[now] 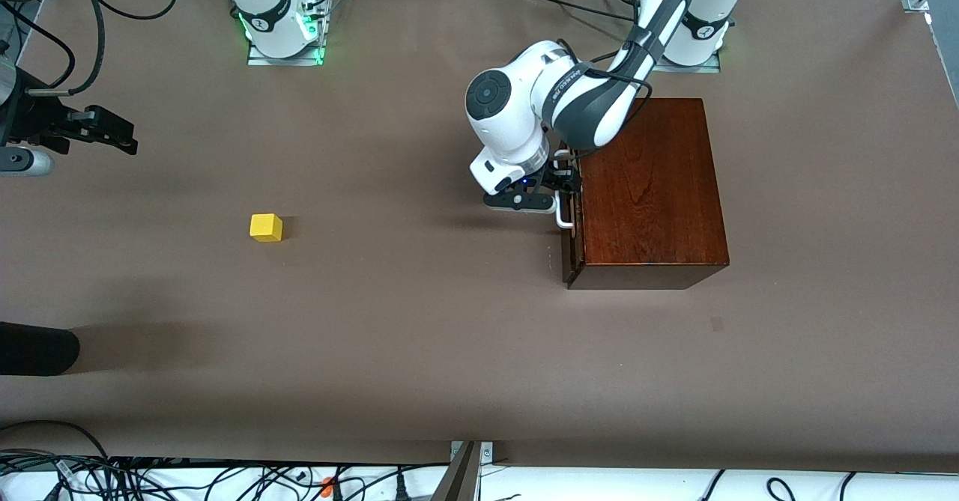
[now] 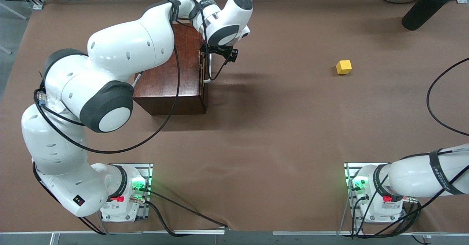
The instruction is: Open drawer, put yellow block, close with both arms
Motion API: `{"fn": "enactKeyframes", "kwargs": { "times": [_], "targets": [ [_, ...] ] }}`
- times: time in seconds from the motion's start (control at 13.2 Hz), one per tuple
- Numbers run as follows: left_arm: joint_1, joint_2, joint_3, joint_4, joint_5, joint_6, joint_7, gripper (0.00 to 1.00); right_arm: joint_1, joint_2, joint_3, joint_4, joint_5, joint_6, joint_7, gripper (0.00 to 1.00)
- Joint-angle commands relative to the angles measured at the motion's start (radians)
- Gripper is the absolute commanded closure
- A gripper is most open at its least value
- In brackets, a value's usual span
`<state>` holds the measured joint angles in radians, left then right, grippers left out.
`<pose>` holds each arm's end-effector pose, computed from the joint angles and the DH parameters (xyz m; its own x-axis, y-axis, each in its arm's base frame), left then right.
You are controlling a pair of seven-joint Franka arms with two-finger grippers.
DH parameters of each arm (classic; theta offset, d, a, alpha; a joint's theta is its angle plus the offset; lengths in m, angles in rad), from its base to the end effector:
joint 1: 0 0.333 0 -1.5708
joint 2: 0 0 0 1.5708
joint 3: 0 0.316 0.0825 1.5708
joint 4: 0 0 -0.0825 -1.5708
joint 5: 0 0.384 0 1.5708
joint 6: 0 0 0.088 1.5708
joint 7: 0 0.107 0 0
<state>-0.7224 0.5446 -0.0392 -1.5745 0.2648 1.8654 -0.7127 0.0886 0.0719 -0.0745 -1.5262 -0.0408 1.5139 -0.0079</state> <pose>0.4971 -0.4417 0.3072 0.9876 -0.1443 -0.0617 -0.1566 -0.9335 -0.3227 0.5697 0.0050 0.6004 0.9963 0.0194 -0.0842 0.0233 -0.9987 0.0454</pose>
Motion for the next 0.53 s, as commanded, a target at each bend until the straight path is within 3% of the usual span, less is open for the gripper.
{"fn": "enactKeyframes", "kwargs": {
  "times": [0.0, 0.45],
  "targets": [
    [-0.014, 0.006, 0.005, -0.016, 0.056, 0.015, -0.060, 0.00, -0.010, 0.013, -0.016, 0.018, 0.015, -0.011, 0.002, 0.00],
    [-0.026, 0.061, 0.004, -0.013, 0.077, 0.024, -0.123, 0.00, -0.010, 0.028, -0.064, 0.018, 0.075, 0.009, 0.000, 0.00]
  ]
}}
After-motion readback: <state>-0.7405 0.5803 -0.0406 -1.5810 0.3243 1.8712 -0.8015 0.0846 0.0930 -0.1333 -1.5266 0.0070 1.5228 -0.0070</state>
